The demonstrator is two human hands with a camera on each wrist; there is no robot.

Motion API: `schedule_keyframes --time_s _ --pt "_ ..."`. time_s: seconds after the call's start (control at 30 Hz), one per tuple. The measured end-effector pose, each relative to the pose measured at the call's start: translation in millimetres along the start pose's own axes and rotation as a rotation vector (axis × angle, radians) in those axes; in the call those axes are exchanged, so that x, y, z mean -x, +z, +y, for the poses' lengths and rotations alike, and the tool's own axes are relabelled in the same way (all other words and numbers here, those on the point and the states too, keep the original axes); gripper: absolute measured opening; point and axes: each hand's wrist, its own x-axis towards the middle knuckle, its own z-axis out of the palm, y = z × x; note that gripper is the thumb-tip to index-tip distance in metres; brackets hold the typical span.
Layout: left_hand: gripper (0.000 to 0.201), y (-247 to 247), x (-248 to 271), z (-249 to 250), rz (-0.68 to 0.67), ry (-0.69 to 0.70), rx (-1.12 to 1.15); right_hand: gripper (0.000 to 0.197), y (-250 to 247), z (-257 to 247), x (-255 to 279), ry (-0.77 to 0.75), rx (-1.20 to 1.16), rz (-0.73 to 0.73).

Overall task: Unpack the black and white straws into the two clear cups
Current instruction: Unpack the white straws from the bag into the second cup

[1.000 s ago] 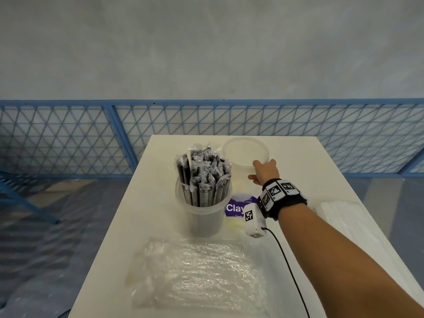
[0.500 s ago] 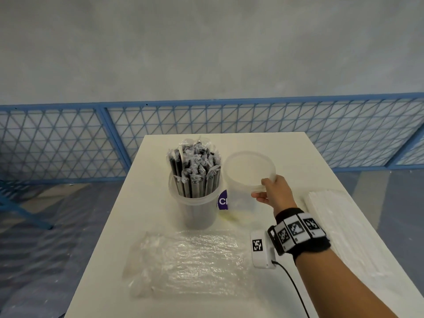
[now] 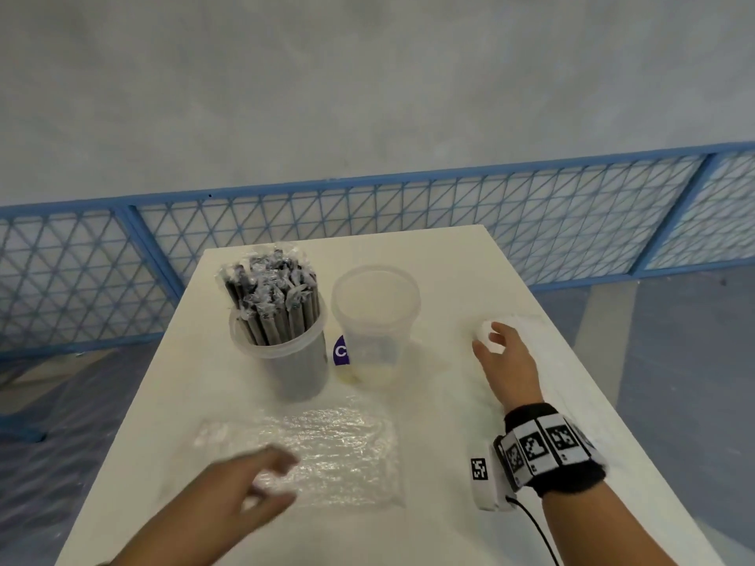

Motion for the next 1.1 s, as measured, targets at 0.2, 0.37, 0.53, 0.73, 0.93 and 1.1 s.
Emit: schedule_keyframes --time_s 0.2,0.37,0.53,0.73,0.93,1.1 --pt "0.041 68.6 -121.6 111.0 -0.006 0.125 0.393 0.083 -45.3 51.5 -23.8 0.213 0.473 -0.117" --pt "0.068 162.2 -201.3 133.0 -0.29 -0.193 0.595 0.108 -61.9 89.1 -27.8 0.388 0.755 -0.258" --pt "0.078 232.9 -238.0 114.1 -0.293 -0.358 0.494 0.112 -66.4 101.0 -17.3 0.416 0.717 -0.313" --pt "0.058 254.6 -234.8 111.7 -0.16 -0.28 0.513 0.106 -67.6 110.8 -4.2 0.38 0.655 -0.359" --pt "0.032 238.2 -209.7 121.6 -0.067 -0.063 0.707 0.084 -53.0 111.7 8.3 0.365 0.202 -0.388" --pt "0.034 208.4 -182.0 127.3 0.017 0.218 0.556 0.078 -39.1 81.2 24.5 0.338 -0.277 -0.309"
